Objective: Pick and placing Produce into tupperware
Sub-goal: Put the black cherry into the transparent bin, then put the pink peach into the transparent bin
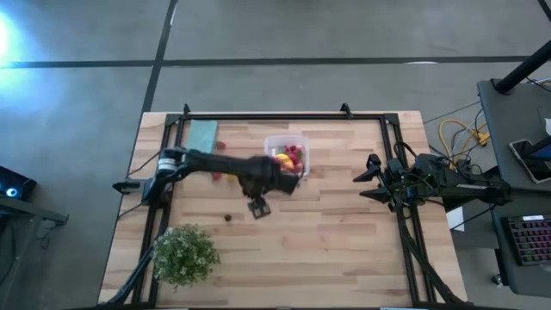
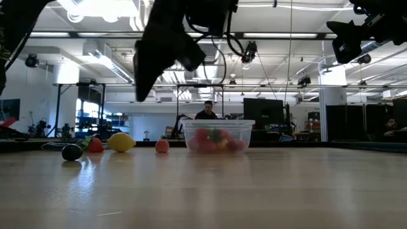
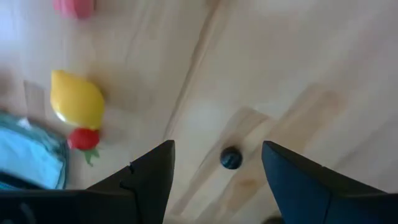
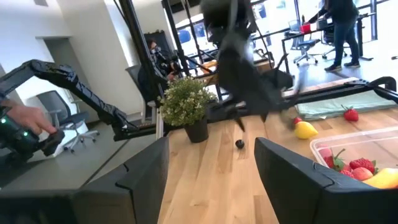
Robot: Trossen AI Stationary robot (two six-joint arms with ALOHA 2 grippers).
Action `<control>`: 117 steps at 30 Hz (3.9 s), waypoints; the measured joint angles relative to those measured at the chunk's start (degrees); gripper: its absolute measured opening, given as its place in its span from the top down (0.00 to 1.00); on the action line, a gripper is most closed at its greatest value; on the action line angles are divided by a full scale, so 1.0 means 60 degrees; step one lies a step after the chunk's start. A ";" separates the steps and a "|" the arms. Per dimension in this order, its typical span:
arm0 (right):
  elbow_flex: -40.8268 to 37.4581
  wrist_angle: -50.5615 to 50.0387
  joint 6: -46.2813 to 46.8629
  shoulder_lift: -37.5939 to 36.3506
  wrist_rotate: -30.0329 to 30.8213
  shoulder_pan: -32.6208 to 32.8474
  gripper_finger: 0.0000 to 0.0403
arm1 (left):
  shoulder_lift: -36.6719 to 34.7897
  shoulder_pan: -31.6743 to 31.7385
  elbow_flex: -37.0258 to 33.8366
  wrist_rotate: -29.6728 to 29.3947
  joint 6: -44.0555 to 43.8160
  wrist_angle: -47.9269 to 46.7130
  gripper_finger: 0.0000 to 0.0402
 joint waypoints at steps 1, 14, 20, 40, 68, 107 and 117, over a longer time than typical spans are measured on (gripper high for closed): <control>0.0003 0.0000 0.0000 0.0000 0.0000 0.0001 0.43 | -0.0053 -0.0200 -0.0287 -0.0205 -0.0308 0.0125 0.44; 0.0003 -0.0004 -0.0004 0.0000 0.0000 -0.0003 0.43 | -0.3313 -0.1355 -0.4889 0.1265 -0.5830 0.2982 0.44; 0.0003 -0.0007 0.0000 0.0000 0.0000 -0.0002 0.43 | -0.4599 -0.1275 -0.6420 0.1236 -0.8250 0.4121 0.44; 0.0003 -0.0007 0.0000 0.0066 0.0000 -0.0003 0.43 | -0.3255 -0.1290 -0.7406 0.0612 -0.6400 0.5940 0.44; 0.0003 -0.0004 0.0000 0.0124 0.0000 -0.0003 0.43 | -0.3213 -0.1293 -0.7820 0.0591 -0.5970 0.6018 0.72; 0.0003 0.0000 -0.0002 0.0124 0.0000 -0.0003 0.43 | -0.3287 0.2772 -0.4556 -0.0862 -0.0448 0.8303 0.61; 0.0003 -0.0002 0.0000 0.0124 0.0000 -0.0002 0.43 | -0.3094 0.1989 -0.5030 -0.0375 0.1944 0.6406 0.61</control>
